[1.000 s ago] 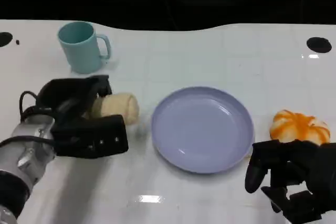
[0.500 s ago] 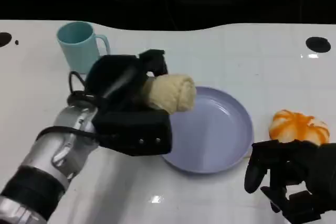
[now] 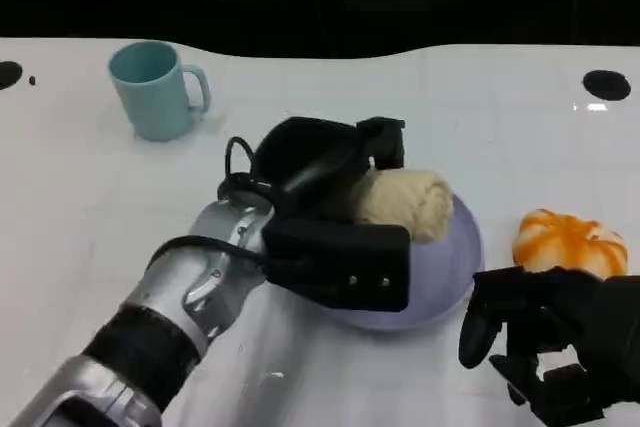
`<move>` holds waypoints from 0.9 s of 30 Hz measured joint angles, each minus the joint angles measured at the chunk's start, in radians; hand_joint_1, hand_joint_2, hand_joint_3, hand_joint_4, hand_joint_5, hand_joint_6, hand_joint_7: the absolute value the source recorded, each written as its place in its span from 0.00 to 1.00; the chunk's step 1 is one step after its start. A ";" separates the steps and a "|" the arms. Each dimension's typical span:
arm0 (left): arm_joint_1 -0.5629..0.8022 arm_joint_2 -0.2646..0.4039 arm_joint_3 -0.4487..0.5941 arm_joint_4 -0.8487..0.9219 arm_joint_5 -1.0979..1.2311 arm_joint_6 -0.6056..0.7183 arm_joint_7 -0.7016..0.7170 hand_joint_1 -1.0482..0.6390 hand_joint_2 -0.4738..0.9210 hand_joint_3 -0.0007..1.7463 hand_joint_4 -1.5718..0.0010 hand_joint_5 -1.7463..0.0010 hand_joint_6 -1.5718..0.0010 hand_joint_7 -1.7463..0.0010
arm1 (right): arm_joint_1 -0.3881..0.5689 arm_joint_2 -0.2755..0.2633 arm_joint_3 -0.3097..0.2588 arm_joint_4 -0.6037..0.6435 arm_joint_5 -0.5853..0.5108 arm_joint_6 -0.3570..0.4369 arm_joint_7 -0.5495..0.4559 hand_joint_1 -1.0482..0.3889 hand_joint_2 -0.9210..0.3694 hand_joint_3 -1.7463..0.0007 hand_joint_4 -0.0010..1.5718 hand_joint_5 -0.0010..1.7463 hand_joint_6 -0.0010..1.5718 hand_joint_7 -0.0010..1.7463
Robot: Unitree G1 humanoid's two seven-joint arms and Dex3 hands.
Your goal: Grasp the towel on the left side of the plate with the left hand and place it into the plate.
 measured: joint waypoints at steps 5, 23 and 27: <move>0.001 0.005 -0.010 -0.002 -0.025 0.011 -0.109 0.38 1.00 0.06 0.71 0.62 0.62 0.96 | 0.000 -0.001 0.000 0.000 -0.006 -0.007 0.000 0.74 0.26 0.39 0.45 0.98 0.43 0.83; 0.043 0.083 -0.014 -0.190 -0.006 0.073 -0.246 0.19 1.00 0.05 0.86 0.87 0.83 1.00 | 0.002 -0.002 -0.006 0.001 -0.002 -0.014 0.004 0.74 0.26 0.39 0.44 0.98 0.42 0.83; 0.081 0.123 0.023 -0.289 -0.041 0.086 -0.302 0.20 1.00 0.06 0.85 0.85 0.81 0.99 | 0.004 -0.002 -0.009 0.001 0.001 -0.014 0.004 0.75 0.26 0.39 0.44 0.98 0.43 0.83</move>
